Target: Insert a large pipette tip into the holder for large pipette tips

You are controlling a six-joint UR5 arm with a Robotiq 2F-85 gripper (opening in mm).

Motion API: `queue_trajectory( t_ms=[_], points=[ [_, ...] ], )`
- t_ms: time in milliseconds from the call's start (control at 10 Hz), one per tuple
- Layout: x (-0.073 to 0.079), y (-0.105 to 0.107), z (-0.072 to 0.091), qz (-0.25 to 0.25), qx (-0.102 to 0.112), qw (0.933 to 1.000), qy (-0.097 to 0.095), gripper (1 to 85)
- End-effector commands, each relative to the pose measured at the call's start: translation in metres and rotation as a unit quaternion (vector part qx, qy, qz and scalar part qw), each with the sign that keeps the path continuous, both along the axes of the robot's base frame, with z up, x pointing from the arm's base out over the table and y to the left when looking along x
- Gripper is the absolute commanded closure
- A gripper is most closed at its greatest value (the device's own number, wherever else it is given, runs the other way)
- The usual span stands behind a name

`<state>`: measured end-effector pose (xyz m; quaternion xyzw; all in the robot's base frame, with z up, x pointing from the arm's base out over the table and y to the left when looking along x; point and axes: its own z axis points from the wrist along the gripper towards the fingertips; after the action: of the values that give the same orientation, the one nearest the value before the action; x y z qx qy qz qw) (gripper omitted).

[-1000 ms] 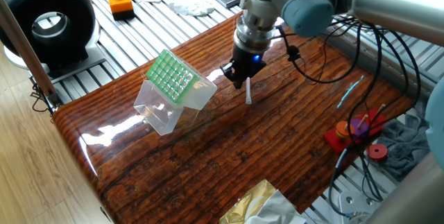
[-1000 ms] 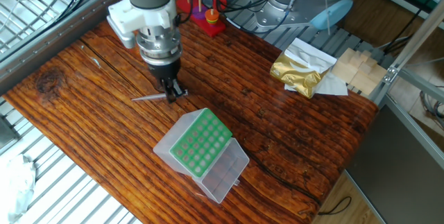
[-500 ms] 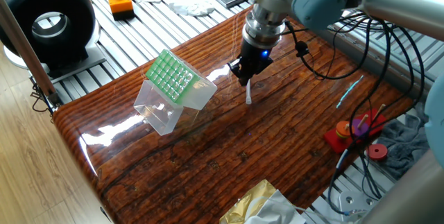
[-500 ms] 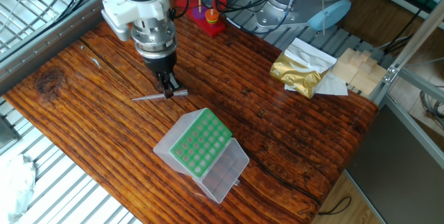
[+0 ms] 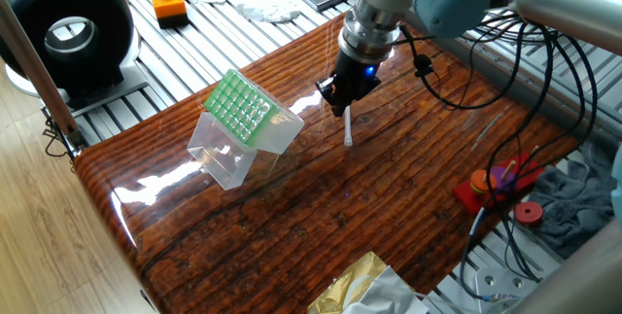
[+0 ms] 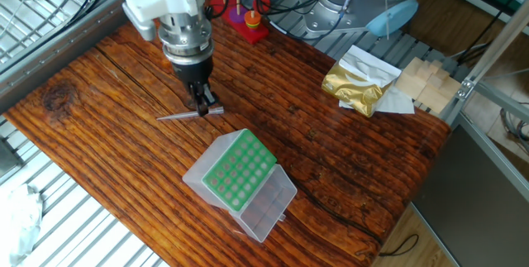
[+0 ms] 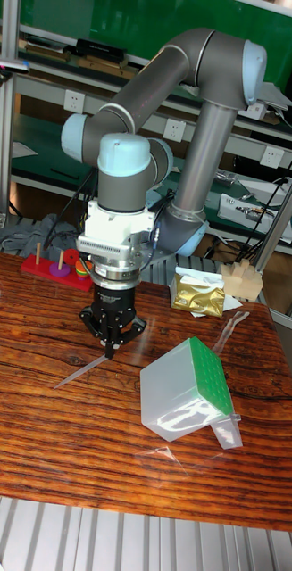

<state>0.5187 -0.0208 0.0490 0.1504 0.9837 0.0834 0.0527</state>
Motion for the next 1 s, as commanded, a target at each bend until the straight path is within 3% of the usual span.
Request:
queue_trajectory(
  t_ms=[0,200,400,800,900],
  points=[
    [0.002,0.015,0.003,-0.002,0.016,0.9998,0.009,84.7],
    [0.004,0.025,-0.003,-0.004,0.026,0.9994,0.022,84.7],
    [0.003,0.024,-0.005,0.007,0.026,0.9994,0.021,84.7],
    [-0.003,0.026,-0.02,0.015,0.049,0.9984,0.024,84.7],
    [-0.004,0.024,-0.024,0.018,0.045,0.9985,0.024,84.7]
  ],
)
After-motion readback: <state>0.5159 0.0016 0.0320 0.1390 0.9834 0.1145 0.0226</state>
